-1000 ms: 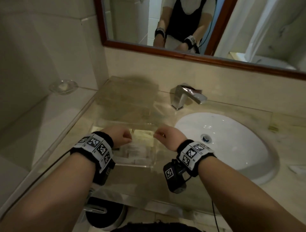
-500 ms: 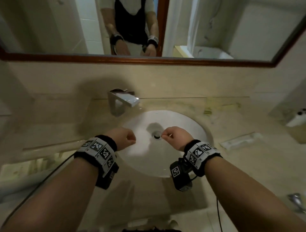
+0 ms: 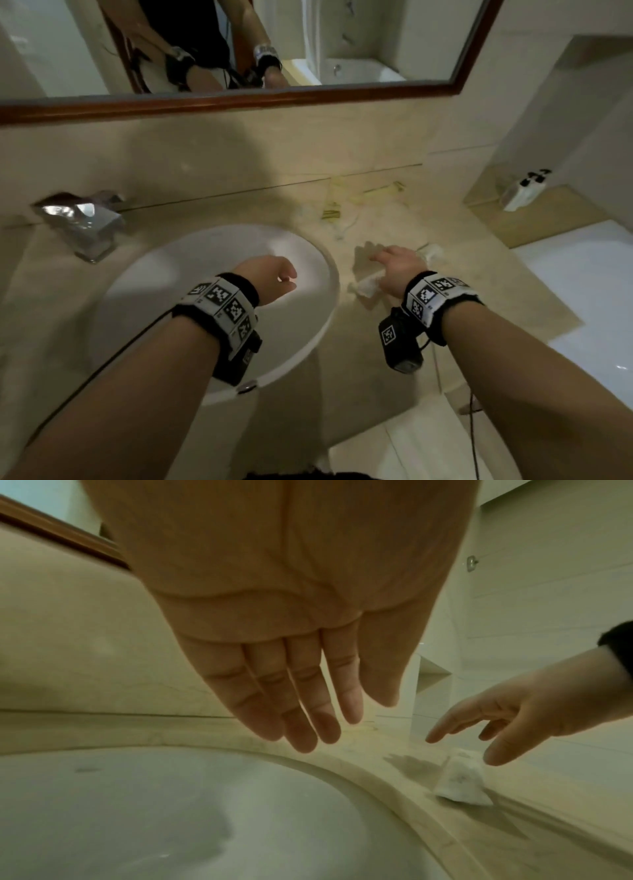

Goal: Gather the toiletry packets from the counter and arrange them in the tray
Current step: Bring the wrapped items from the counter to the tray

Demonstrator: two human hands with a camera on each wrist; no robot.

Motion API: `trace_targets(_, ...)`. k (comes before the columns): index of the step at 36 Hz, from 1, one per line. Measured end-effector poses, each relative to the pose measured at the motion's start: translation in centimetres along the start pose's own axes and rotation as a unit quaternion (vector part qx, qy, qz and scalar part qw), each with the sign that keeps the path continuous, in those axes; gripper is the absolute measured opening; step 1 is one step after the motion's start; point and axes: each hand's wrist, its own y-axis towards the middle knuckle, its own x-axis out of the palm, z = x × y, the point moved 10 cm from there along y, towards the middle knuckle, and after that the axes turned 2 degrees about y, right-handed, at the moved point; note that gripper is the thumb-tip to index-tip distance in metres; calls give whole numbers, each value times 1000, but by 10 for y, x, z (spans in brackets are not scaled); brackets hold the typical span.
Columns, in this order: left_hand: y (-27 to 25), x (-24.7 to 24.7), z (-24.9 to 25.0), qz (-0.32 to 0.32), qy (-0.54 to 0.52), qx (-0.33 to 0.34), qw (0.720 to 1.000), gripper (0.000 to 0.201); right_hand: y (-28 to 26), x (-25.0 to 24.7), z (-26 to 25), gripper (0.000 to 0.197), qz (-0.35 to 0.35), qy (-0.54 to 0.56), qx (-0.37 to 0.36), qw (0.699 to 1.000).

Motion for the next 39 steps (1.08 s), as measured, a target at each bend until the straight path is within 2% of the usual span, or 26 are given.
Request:
trace_targets(7,33,31,36,-34,-4,-9,999,34,16,23,43,48,-22,-20,13,999)
trace_targets(12,47,40,47,-40,-13,-26,999,35,22,22,46,38,9,21,21,1000)
trace_targets(18,58,43,60,-21,-53,-36,998,46,24,19,40,35,2,97,4,995)
trace_targets(22,61,40,65,3,-86,-45,995,52,16,8,27,29,59,141,-35,988)
trace_targets(26,61,30,65,44,-113,-47,992,37,10,13,17,22,70,172,-65,981)
trace_targets(29,57,30,59,57,-140,-62,987,37,5,19,7,20,54,188,-91,976)
trace_targets(32,52,33,58,55,-148,-61,986,39,-1,22,-4,21,45,186,-118,974)
trace_targets(35,49,37,60,44,-129,-49,989,32,-3,24,-5,26,57,184,-118,974)
trace_targets(39,43,33,52,71,-118,-63,988,30,-4,24,26,43,90,186,-43,977)
